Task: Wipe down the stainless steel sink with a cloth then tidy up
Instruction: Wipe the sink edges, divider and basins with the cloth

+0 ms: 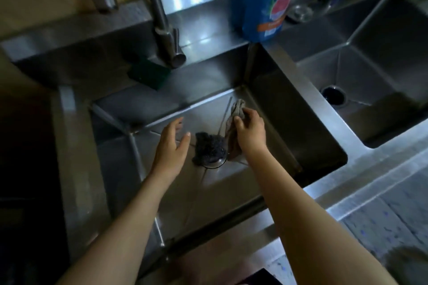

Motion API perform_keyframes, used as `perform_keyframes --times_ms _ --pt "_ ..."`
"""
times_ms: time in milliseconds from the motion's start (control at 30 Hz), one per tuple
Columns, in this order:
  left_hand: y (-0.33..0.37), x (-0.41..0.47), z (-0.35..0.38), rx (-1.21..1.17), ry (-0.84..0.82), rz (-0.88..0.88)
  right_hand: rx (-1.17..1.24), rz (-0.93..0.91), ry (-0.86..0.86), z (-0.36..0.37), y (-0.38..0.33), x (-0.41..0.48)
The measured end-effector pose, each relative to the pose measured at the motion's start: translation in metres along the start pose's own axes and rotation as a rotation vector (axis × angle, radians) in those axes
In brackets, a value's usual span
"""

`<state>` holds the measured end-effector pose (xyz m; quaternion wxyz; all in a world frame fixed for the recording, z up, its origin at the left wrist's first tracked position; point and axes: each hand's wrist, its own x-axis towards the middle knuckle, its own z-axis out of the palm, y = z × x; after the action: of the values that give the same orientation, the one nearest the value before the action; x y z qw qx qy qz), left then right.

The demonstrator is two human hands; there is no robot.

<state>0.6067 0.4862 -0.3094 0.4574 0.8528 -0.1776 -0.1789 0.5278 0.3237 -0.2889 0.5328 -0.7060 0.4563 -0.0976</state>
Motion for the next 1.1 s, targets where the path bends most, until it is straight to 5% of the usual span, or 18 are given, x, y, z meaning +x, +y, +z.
perform_keyframes --times_ms 533,1100 --pt "0.067 -0.054 -0.082 -0.325 0.305 -0.015 0.035 -0.364 -0.269 -0.006 -0.079 -0.045" --pt "0.094 -0.119 -0.163 -0.453 0.373 0.091 0.225 -0.619 -0.528 0.027 -0.151 -0.148"
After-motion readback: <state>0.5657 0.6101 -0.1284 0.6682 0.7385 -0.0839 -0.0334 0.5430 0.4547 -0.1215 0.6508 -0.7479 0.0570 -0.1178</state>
